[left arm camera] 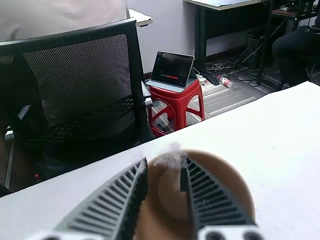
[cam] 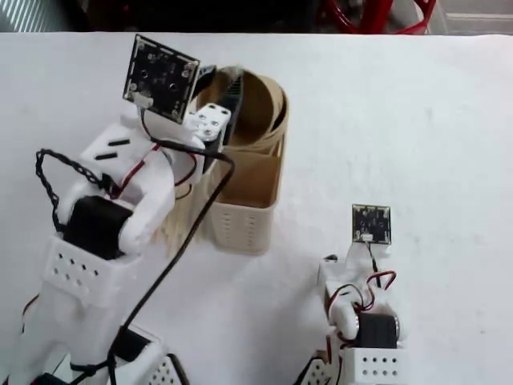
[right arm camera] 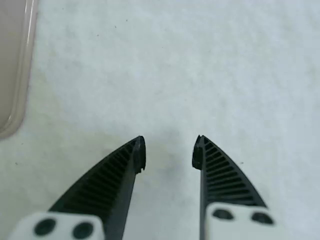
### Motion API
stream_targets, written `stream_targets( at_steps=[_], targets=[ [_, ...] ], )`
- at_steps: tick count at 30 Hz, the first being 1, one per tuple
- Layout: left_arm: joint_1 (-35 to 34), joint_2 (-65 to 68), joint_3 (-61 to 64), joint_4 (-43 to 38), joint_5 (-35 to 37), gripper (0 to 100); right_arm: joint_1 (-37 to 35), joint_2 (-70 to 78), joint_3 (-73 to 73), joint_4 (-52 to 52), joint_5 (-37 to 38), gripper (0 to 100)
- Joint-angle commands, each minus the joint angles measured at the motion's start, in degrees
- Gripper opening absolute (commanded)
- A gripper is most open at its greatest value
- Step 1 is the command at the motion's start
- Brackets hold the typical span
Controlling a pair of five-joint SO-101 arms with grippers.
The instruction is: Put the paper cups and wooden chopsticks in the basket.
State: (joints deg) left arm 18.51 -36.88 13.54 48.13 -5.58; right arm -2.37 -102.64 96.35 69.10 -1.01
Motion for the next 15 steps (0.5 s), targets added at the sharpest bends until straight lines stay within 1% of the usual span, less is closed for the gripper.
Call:
stream_targets(
  at_steps=[1, 4, 9, 15],
  targets=[
    [0.7, 4.0, -3.1, -2.0, -4.0, 13, -0.3, -0.5, 0.5, 0.4, 0.4, 15.9],
    [0.7, 9.4, -5.6, -2.8, -4.2, 12, -0.3, -0.5, 0.5, 0.4, 0.4, 15.9],
    [0.7, 14.6, -14.9, -2.5, -4.6, 6, -0.3, -0.5, 0.5, 0.4, 0.4, 15.9],
    [1.6, 19.2, -20.7, -2.3, -4.7, 6, -0.3, -0.5, 0.5, 0.4, 0.4, 15.9]
  ],
)
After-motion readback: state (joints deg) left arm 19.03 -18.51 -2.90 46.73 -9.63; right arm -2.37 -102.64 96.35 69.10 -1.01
